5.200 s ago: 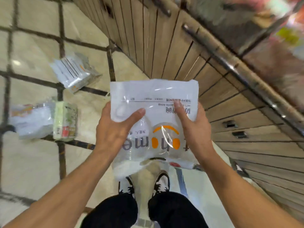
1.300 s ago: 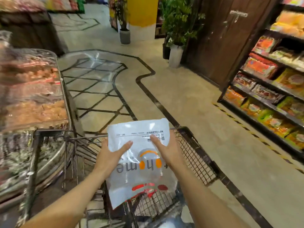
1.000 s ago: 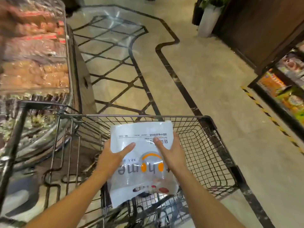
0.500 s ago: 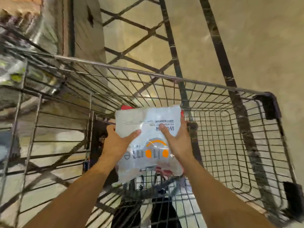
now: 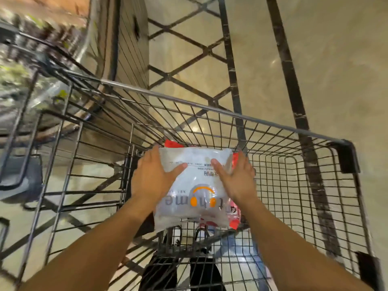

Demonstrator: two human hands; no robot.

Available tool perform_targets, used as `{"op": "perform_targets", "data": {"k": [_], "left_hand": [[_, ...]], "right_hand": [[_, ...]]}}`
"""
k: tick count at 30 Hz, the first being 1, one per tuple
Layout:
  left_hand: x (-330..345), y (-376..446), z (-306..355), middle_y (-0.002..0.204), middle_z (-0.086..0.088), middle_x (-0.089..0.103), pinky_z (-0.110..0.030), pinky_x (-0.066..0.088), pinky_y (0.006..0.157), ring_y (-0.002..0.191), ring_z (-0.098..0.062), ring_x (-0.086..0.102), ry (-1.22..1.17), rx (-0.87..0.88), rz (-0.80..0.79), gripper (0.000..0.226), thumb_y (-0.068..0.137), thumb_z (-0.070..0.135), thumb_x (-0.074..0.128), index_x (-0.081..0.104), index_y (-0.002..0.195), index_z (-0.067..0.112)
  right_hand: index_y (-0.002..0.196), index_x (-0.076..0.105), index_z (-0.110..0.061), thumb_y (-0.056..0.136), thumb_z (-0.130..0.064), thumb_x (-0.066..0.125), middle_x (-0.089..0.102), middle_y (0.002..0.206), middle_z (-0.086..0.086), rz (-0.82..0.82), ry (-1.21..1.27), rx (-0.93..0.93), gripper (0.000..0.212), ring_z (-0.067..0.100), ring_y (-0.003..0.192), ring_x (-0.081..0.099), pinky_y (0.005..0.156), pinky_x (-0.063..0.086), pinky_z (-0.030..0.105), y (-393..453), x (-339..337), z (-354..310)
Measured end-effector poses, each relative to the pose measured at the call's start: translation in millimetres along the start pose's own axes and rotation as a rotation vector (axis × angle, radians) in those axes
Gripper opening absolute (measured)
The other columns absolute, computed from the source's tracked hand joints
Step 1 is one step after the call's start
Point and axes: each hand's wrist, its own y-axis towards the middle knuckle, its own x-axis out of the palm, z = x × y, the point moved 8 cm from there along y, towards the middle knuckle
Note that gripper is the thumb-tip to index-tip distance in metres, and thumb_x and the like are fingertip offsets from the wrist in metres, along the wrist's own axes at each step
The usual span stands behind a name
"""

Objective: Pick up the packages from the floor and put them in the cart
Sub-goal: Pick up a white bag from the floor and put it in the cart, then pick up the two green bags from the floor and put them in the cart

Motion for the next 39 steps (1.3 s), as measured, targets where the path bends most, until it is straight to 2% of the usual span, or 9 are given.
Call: {"op": "perform_targets", "data": {"k": [6,13,16,20,24,27,31,34,39], "left_hand": [[-126.2,-47.6,44.6,0.150,-0.012,0.058,-0.050,0.048,0.106,0.139,-0.034,0.054,0.434,0.314,0.212,0.095,0.088,0.081,0.034,0.052,0.153,0.015],[-310.9,-156.4,11.5,0.141,-0.018,0.066,-0.053,0.052,0.103,0.129,-0.038,0.063,0.611,0.255,0.593,0.092,0.088,0.082,0.034,0.063,0.145,0.015],[-386.2,-219.8,-37.9,0.151,-0.017,0.059,-0.051,0.045,0.110,0.137,-0.036,0.057,0.670,0.093,0.676,0.095,0.090,0.084,0.027,0.054,0.154,0.019],[-468.1,-330.1,-132.9,0.130,-0.025,0.071,-0.056,0.056,0.092,0.116,-0.043,0.070,0.674,-0.087,0.849,0.094,0.086,0.079,0.033,0.071,0.136,0.009],[-523.2,-460.8,-234.0,0.138,-0.016,0.068,-0.052,0.056,0.097,0.124,-0.037,0.066,0.630,-0.336,0.959,0.090,0.088,0.081,0.033,0.062,0.147,0.019],[-547.2,-552.8,-317.0,0.156,-0.007,0.054,-0.049,0.040,0.115,0.145,-0.030,0.048,0.572,-0.540,0.984,0.087,0.093,0.084,0.029,0.042,0.160,0.029],[-563.6,-655.5,-421.1,0.163,-0.005,0.046,-0.051,0.037,0.120,0.150,-0.028,0.042,0.503,-0.724,1.039,0.088,0.092,0.082,0.036,0.037,0.162,0.030],[-569.6,-716.3,-488.7,0.165,-0.002,0.044,-0.048,0.039,0.118,0.150,-0.026,0.043,0.478,-0.855,1.030,0.086,0.093,0.082,0.033,0.032,0.164,0.033],[-574.3,-774.8,-587.2,0.157,-0.003,0.053,-0.047,0.043,0.115,0.144,-0.026,0.048,0.434,-0.982,1.056,0.084,0.094,0.080,0.033,0.036,0.162,0.031]], "right_hand": [[0.167,0.025,-0.026,0.092,-0.086,0.032,0.035,0.169,0.005,0.095,-0.471,-0.474,0.096,0.033,0.157,0.026,0.123,0.030,0.052,-40.4,-70.7,-113.3],[0.166,0.028,-0.031,0.081,-0.092,0.010,0.042,0.166,0.001,0.172,-0.659,-0.883,0.106,0.032,0.151,0.036,0.115,0.041,0.052,-140.2,-112.4,-300.3],[0.166,0.022,-0.034,0.081,-0.097,0.012,0.037,0.168,-0.002,0.195,-0.739,-1.047,0.106,0.030,0.154,0.034,0.115,0.042,0.048,-213.2,-107.6,-382.5],[0.168,0.011,-0.038,0.083,-0.093,0.021,0.024,0.174,-0.001,0.182,-0.737,-1.247,0.102,0.031,0.158,0.026,0.119,0.037,0.050,-330.2,-80.3,-476.9],[0.168,0.017,-0.036,0.084,-0.095,0.018,0.034,0.170,-0.004,0.234,-0.712,-1.450,0.102,0.028,0.152,0.037,0.116,0.044,0.046,-460.0,-27.8,-547.6],[0.165,0.029,-0.036,0.070,-0.099,0.005,0.043,0.165,-0.006,0.204,-0.596,-1.580,0.116,0.026,0.148,0.044,0.110,0.049,0.049,-556.8,30.2,-585.7],[0.166,0.022,-0.038,0.091,-0.087,0.026,0.034,0.170,-0.006,0.116,-0.556,-1.717,0.090,0.027,0.153,0.036,0.111,0.047,0.050,-687.3,119.1,-616.6],[0.166,0.022,-0.038,0.075,-0.091,0.009,0.032,0.171,-0.006,0.037,-0.545,-1.773,0.106,0.027,0.155,0.034,0.115,0.044,0.050,-767.4,183.4,-632.5],[0.168,0.017,-0.035,0.098,-0.079,0.032,0.029,0.172,-0.002,-0.033,-0.582,-1.892,0.084,0.031,0.156,0.032,0.117,0.042,0.050,-861.9,277.1,-663.2]]}}
